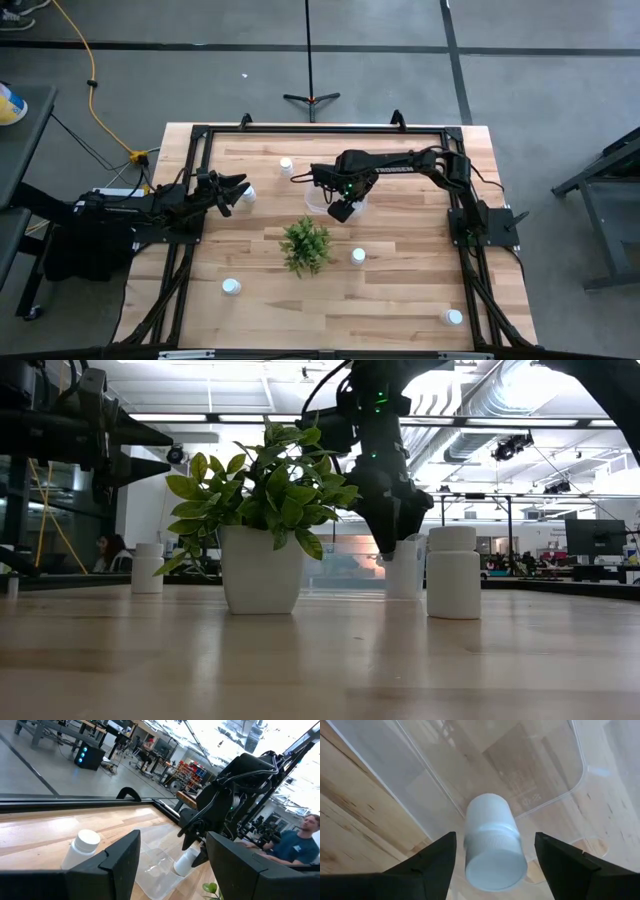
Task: Pick and place pill bottles into a basket
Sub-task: Put the white pill bottle in the transparent bin
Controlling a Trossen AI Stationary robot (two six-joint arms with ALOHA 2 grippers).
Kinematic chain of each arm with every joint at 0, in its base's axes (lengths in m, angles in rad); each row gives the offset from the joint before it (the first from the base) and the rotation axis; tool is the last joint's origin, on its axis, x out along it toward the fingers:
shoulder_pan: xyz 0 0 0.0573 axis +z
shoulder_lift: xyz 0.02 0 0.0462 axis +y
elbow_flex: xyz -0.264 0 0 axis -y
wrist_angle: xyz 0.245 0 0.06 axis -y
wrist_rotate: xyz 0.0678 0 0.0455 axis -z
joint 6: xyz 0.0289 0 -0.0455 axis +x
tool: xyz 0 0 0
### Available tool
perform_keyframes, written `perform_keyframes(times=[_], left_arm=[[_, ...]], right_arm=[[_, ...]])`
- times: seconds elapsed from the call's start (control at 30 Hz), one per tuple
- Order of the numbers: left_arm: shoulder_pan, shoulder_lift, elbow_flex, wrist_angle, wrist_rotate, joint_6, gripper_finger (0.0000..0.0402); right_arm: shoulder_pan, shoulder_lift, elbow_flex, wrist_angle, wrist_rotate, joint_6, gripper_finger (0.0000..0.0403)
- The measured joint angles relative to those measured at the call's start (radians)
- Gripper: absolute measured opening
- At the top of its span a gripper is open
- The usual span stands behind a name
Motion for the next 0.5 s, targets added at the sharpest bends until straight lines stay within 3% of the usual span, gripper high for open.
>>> perform_keyframes(times=[0.5], left_arm=[[0.000, 0.000, 0.000, 0.000, 0.000, 0.000, 0.0262]], right_arm=[[0.000, -0.010, 0.031, -0.012, 0.048, -0.002, 0.0259]])
